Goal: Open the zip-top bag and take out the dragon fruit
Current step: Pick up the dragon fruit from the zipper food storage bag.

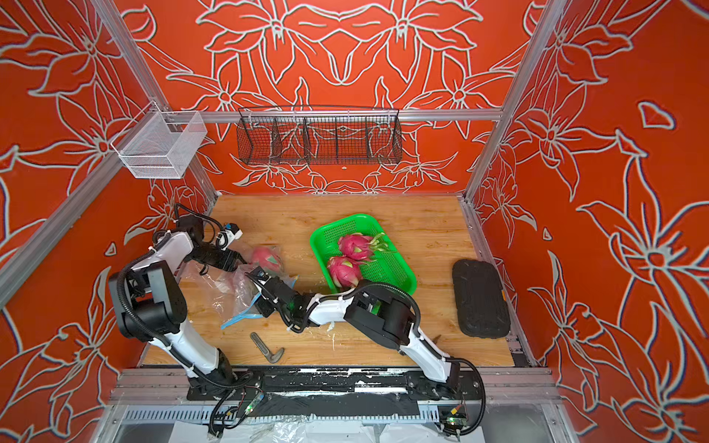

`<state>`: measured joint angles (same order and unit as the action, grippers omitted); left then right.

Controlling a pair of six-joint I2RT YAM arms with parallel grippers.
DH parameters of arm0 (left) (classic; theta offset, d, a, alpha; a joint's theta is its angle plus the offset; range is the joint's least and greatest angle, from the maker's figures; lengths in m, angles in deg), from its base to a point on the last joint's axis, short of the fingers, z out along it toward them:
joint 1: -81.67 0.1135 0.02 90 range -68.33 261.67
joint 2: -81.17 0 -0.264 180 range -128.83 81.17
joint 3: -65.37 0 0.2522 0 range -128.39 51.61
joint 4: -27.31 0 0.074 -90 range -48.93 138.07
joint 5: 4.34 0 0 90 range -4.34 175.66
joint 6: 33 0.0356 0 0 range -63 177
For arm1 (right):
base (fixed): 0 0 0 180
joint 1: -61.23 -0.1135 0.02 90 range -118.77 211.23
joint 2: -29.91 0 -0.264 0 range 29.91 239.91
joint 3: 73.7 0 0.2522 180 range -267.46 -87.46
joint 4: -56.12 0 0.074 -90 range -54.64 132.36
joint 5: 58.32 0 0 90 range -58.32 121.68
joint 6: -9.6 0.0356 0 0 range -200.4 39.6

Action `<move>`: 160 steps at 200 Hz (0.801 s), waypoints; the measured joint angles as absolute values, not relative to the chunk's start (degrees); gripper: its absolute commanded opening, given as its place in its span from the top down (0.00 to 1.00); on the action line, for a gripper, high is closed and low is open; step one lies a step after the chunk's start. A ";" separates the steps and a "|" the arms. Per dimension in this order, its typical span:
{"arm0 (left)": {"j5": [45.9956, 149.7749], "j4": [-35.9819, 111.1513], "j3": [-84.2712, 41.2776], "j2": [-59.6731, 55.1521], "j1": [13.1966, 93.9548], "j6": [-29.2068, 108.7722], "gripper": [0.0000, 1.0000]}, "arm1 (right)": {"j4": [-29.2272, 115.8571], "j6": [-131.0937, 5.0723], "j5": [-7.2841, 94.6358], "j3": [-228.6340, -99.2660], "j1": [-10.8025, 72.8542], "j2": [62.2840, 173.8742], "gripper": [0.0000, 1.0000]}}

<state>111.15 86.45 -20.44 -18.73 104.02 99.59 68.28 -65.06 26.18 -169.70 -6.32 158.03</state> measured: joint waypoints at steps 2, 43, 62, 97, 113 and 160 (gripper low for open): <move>111.20 86.39 -20.36 -18.66 104.02 99.61 0.36 | 68.21 -64.98 26.18 -169.78 -6.32 158.14 0.44; 111.48 85.32 -18.94 -17.88 104.02 100.75 0.40 | 68.03 -62.29 26.64 -170.02 -5.80 159.87 0.56; 111.48 85.25 -18.87 -17.88 104.02 101.19 0.42 | 69.43 -60.91 28.04 -169.87 -5.23 160.67 0.61; 111.11 84.81 -18.67 -17.79 103.96 102.13 0.46 | 77.46 -59.55 32.45 -162.81 -3.81 159.47 0.62; 111.00 84.88 -18.67 -17.66 103.98 102.21 0.46 | 79.12 -59.05 32.61 -159.31 -3.52 158.01 0.65; 110.58 85.67 -18.78 -17.02 104.55 102.67 0.49 | 79.09 -56.01 29.68 -159.49 -3.30 157.24 0.71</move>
<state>110.58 85.67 -18.78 -17.02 104.55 102.67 79.09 -56.01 29.68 -159.49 -3.30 157.24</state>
